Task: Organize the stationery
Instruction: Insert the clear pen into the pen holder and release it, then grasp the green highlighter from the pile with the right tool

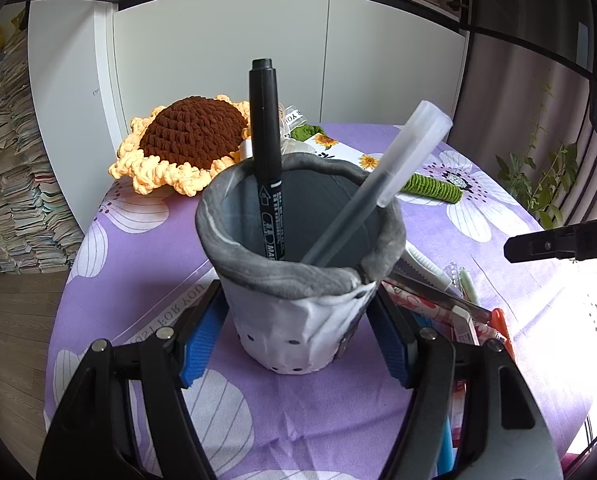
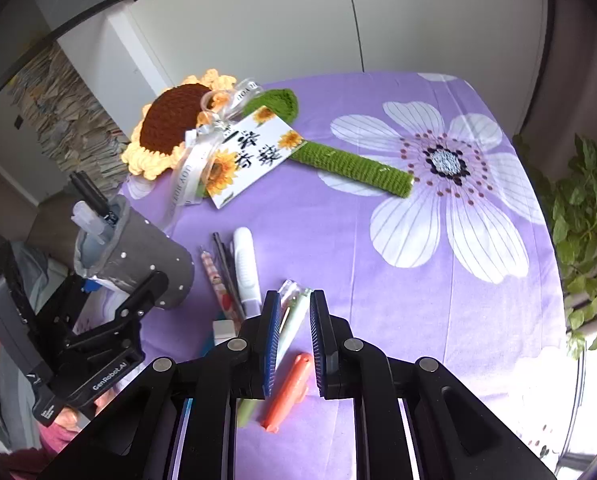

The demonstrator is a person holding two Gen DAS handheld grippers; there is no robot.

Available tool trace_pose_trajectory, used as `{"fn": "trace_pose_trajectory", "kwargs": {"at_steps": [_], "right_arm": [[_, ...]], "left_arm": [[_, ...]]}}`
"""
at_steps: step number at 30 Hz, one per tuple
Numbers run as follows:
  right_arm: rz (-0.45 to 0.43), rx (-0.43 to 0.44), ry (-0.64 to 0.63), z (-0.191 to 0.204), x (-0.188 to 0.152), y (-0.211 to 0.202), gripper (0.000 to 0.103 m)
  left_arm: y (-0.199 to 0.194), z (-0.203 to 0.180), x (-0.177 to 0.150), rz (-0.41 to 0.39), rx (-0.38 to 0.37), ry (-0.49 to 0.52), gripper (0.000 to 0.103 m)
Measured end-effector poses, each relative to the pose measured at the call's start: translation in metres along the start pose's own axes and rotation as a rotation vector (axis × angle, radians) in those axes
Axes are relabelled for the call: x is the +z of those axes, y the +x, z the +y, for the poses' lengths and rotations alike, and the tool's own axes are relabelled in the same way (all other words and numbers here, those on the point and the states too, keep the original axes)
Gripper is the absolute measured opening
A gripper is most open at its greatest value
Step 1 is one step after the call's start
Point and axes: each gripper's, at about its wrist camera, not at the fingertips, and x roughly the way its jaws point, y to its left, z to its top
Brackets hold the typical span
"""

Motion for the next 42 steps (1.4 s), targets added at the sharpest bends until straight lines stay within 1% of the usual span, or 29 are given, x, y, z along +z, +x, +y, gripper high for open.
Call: {"fn": "trace_pose_trajectory", "kwargs": {"at_steps": [3, 7, 11, 20, 27, 33, 39, 42], "right_arm": [[0.050, -0.011, 0.044, -0.009, -0.001, 0.012, 0.014], [0.087, -0.003, 0.028, -0.004, -0.004, 0.023, 0.014], [0.106, 0.000, 0.017, 0.002, -0.004, 0.029, 0.014], [0.148, -0.013, 0.026, 0.004, -0.004, 0.041, 0.014], [0.169, -0.047, 0.027, 0.007, 0.000, 0.049, 0.014], [0.190, -0.042, 0.041, 0.010, 0.003, 0.055, 0.015], [0.178, -0.074, 0.015, 0.015, 0.006, 0.058, 0.016], [0.163, -0.060, 0.034, 0.014, 0.006, 0.056, 0.015]], "left_arm": [[0.000, 0.000, 0.000, 0.000, -0.001, 0.000, 0.069], [0.000, 0.001, 0.000, 0.000, -0.001, 0.000, 0.069], [0.002, 0.002, 0.000, 0.019, -0.014, -0.012, 0.069], [0.001, 0.002, -0.002, 0.020, -0.022, -0.016, 0.069], [0.001, 0.003, -0.001, 0.020, -0.022, -0.016, 0.069], [0.001, 0.003, -0.002, 0.021, -0.022, -0.015, 0.069], [0.001, 0.003, -0.001, 0.020, -0.023, -0.015, 0.069], [0.001, 0.003, -0.001, 0.021, -0.023, -0.015, 0.069]]}}
